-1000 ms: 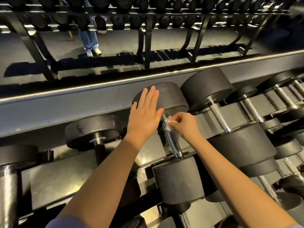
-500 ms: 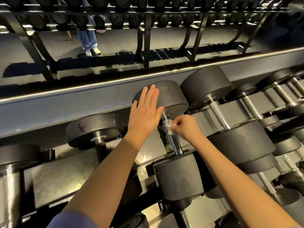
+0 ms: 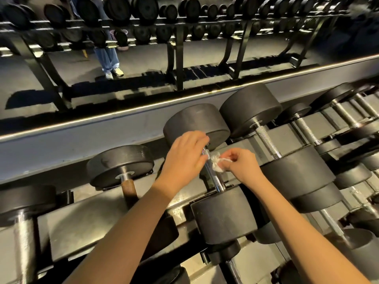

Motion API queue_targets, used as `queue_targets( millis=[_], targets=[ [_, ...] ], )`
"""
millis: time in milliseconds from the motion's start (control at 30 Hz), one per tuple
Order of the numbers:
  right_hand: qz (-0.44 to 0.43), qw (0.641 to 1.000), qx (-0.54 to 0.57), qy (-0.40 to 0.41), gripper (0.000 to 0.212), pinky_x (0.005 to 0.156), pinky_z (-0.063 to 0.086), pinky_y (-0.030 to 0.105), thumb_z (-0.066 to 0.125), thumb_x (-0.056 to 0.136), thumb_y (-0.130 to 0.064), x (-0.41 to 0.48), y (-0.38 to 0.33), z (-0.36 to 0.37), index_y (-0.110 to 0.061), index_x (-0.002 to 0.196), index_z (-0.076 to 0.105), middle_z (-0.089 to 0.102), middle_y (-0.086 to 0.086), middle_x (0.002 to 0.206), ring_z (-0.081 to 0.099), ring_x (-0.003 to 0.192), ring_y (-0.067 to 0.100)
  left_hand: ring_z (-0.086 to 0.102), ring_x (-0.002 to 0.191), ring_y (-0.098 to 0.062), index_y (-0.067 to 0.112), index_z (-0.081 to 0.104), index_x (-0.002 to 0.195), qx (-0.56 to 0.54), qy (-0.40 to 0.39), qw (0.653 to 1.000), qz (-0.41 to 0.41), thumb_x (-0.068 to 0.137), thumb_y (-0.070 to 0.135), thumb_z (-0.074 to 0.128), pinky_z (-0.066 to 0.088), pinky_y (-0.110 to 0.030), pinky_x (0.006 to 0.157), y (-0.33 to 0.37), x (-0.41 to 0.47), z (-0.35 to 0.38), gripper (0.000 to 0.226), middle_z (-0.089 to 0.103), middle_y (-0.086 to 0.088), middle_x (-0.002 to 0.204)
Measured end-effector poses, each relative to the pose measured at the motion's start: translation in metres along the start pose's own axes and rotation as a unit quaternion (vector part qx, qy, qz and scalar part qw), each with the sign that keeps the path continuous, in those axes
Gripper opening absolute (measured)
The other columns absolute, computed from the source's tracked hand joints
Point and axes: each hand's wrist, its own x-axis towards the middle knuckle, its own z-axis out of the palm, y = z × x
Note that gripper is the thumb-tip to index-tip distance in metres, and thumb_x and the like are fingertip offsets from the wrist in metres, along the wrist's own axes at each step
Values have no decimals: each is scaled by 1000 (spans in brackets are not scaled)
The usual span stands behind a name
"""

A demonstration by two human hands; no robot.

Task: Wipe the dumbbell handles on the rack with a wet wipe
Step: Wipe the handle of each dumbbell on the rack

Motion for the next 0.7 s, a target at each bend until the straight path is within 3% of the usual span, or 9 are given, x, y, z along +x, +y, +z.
queue_targets(
  millis=[67,167,267,400,500,600,700],
  targets=[
    [-8,999,38,-5,16,60,43,9,74,78,-5,-2,1,-1,-18,77,66,64,5,75,55,62,5,45,117,-14,18,52,133,-92,-58,994,10,90,27,61,41,-33,96,10,-14,9,45,50,2,128],
    [-3,996,82,-29,11,70,54,25,73,81,-6,-1,2,-3,-16,84,69,69,11,80,64,71,14,48,111,-6,24,46,140,-202,-127,970,-42,90,28,63,42,-23,91,17,-17,24,53,47,8,128],
    [12,988,147,-54,9,66,56,21,70,83,-2,-4,1,-6,-3,92,71,69,10,76,65,63,9,53,98,-3,19,58,127,-254,-90,959,-87,87,24,67,41,-10,83,18,-10,32,42,55,5,113],
    [-1,990,132,-42,6,67,52,19,70,84,-7,-3,1,-4,-8,89,71,67,5,74,60,62,3,57,79,4,11,69,102,-296,-37,940,-164,85,20,71,42,-5,70,23,-4,36,20,60,8,89],
    [-16,999,10,44,15,69,48,16,68,86,-21,-10,9,1,-17,100,71,65,-6,78,58,69,-1,56,71,2,14,67,87,-267,18,935,-233,87,16,67,43,-11,64,18,-6,41,3,58,10,76],
    [16,994,-51,93,29,83,50,33,60,90,-36,-25,13,4,-19,113,67,68,-3,99,61,89,11,49,62,-6,14,60,77,-174,31,938,-297,93,19,56,30,-17,53,8,-5,49,17,56,3,71],
    [43,991,-74,98,38,86,49,35,53,93,-43,-26,11,4,-19,120,63,66,0,111,60,100,15,50,66,-6,14,61,85,-148,30,942,-301,97,20,48,30,-16,56,9,-1,57,19,56,2,77]
  ],
)
